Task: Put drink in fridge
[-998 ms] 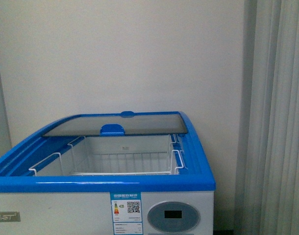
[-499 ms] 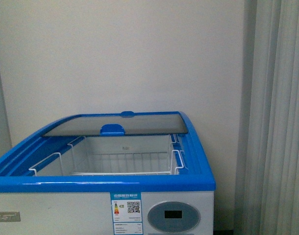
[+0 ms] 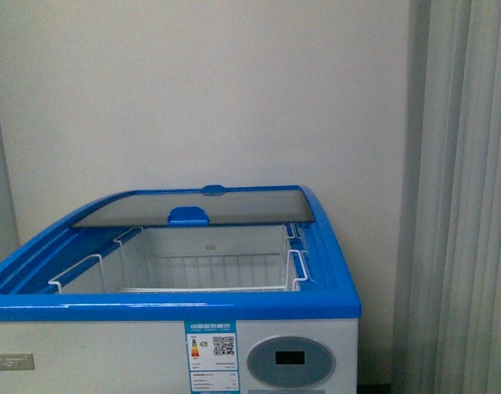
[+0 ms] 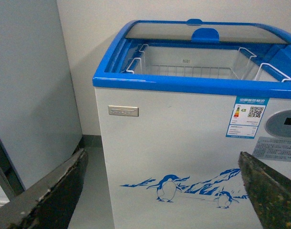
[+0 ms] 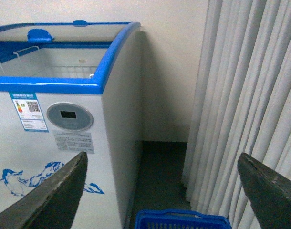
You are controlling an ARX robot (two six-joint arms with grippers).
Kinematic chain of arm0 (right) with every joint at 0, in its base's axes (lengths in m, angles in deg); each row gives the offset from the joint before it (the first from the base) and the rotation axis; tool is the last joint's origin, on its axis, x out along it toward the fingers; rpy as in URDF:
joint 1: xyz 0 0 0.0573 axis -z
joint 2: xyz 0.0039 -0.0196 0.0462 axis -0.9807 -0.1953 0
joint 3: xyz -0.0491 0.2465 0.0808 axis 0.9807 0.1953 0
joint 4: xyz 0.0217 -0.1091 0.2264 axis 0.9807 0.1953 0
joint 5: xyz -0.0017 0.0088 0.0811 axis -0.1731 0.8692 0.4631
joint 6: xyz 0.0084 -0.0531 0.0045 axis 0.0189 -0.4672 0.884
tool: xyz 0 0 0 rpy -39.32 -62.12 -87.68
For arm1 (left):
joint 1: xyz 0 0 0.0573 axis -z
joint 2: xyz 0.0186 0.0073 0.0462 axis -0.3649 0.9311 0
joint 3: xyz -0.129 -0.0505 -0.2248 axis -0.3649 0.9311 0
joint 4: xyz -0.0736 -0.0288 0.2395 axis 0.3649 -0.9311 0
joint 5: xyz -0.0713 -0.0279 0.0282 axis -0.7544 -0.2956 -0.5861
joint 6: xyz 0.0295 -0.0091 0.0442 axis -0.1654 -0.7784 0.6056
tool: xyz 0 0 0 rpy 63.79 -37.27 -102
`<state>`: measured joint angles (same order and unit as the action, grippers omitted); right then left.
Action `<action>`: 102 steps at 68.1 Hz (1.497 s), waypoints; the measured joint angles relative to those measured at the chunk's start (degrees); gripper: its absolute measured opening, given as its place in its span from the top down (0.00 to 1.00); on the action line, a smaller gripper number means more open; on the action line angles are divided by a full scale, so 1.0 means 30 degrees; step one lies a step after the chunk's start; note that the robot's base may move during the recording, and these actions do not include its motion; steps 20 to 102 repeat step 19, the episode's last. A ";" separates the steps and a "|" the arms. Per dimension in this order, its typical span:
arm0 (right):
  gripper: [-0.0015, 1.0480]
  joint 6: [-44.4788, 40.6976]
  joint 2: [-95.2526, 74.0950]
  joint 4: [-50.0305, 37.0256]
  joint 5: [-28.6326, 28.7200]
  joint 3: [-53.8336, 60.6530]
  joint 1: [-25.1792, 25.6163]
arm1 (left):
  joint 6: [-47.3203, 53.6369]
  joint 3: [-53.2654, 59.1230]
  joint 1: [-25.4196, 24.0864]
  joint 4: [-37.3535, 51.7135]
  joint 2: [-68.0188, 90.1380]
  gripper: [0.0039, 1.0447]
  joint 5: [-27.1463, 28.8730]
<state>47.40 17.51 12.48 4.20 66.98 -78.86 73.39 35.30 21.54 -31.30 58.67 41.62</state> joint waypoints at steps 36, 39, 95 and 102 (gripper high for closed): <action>0.07 0.0000 0.0000 0.0000 0.0000 0.0000 0.0000 | 0.0007 0.0000 0.0000 0.0000 0.0000 0.08 0.0000; 0.07 0.0000 0.0000 0.0000 0.0000 0.0000 0.0000 | 0.0007 0.0000 0.0000 0.0000 0.0000 0.08 0.0000; 0.07 0.0000 0.0000 0.0000 0.0000 0.0000 0.0000 | 0.0007 0.0000 0.0000 0.0000 0.0000 0.08 0.0000; 0.07 0.0000 0.0000 0.0000 0.0000 0.0000 0.0000 | 0.0007 0.0000 0.0000 0.0000 0.0000 0.08 0.0000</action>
